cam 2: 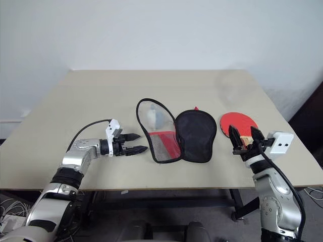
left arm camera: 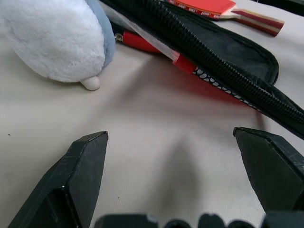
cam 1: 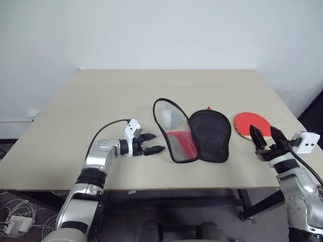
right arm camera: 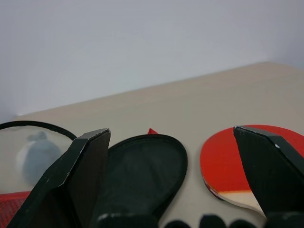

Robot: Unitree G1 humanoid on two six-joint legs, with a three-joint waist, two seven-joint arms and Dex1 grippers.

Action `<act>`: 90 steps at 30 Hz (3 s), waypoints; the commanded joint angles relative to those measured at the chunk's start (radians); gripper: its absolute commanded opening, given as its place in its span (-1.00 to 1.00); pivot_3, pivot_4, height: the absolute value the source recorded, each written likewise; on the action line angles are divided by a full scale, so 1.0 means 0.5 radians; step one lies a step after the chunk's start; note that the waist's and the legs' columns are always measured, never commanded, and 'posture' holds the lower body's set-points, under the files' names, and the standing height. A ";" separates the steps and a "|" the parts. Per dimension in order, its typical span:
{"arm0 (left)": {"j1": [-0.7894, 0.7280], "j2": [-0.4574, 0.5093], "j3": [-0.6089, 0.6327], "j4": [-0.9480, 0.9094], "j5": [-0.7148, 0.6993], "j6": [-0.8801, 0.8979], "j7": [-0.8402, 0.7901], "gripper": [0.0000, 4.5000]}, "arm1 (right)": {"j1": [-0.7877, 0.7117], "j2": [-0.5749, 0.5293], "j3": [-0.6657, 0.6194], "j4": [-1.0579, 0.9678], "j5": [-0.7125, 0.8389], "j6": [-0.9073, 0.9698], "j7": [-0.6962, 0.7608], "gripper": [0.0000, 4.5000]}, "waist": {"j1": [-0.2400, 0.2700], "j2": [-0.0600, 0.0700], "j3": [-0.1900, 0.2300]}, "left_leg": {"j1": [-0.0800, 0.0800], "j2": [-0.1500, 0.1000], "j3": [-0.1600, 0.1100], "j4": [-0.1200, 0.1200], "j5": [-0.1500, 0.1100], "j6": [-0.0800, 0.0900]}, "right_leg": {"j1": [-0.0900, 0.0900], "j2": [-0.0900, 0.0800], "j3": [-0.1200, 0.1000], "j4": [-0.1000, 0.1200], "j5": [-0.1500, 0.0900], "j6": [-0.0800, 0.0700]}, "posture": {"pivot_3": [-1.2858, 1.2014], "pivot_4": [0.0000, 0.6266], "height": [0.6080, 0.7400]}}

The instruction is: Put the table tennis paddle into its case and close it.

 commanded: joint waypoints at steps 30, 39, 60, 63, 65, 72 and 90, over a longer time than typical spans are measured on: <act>0.306 0.080 -0.022 -0.681 -0.118 0.355 -0.091 1.00 | -0.826 -0.796 0.188 1.443 -0.295 0.826 0.334 0.99 | -0.004 0.000 0.000 | 0.000 0.000 -0.001 0.001 0.000 0.001 | 0.002 0.000 0.000 -0.001 0.000 0.000 | 0.03 -1.00 0.82; 0.324 0.064 -0.046 -0.693 -0.125 0.359 -0.058 1.00 | -0.926 -0.732 0.278 1.565 -0.409 0.782 0.443 0.99 | -0.017 0.000 0.000 | 0.001 0.000 -0.002 0.001 0.000 0.001 | 0.003 0.000 0.000 -0.001 0.000 0.000 | 0.03 -1.00 0.82; 0.283 0.054 -0.077 -0.644 -0.126 0.371 -0.043 1.00 | -0.975 -0.543 0.191 1.393 -0.538 0.693 0.248 -0.49 | -0.068 -0.011 -0.005 | 0.030 0.000 -0.003 -0.004 -0.001 0.001 | 0.030 0.001 0.000 -0.005 0.000 0.000 | 0.03 -1.00 0.82; 0.268 0.057 -0.095 -0.631 -0.127 0.382 -0.062 1.00 | -0.890 -0.480 0.059 1.063 -0.452 0.900 0.087 -0.49 | -0.059 -0.007 -0.004 | 0.028 0.000 -0.002 -0.005 -0.001 0.001 | 0.027 0.000 0.000 -0.005 0.000 0.000 | 0.03 -1.00 0.82; 0.249 0.058 -0.114 -0.624 -0.126 0.390 -0.083 1.00 | -0.825 -0.430 0.019 0.781 -0.381 1.064 0.017 -0.49 | -0.054 -0.004 -0.003 | 0.027 0.000 -0.002 -0.006 -0.001 0.001 | 0.026 0.000 0.000 -0.005 -0.001 0.000 | 0.03 -1.00 0.82; 0.093 -0.012 -0.191 -0.415 -0.083 0.321 -0.138 1.00 | -0.828 -0.004 0.056 0.020 -0.220 1.511 -0.381 -0.49 | -0.054 -0.003 -0.003 | 0.026 0.000 -0.004 -0.006 -0.001 0.001 | 0.025 0.000 -0.001 -0.004 -0.001 0.000 | 0.03 -1.00 0.82; -0.006 -0.106 -0.216 -0.249 -0.030 0.242 -0.189 1.00 | -0.724 0.456 0.479 0.367 -0.572 1.271 -0.668 -0.49 | -0.058 -0.004 -0.003 | 0.020 0.000 -0.006 -0.005 -0.001 0.001 | 0.022 -0.001 -0.005 -0.004 -0.001 0.000 | 0.03 -1.00 0.82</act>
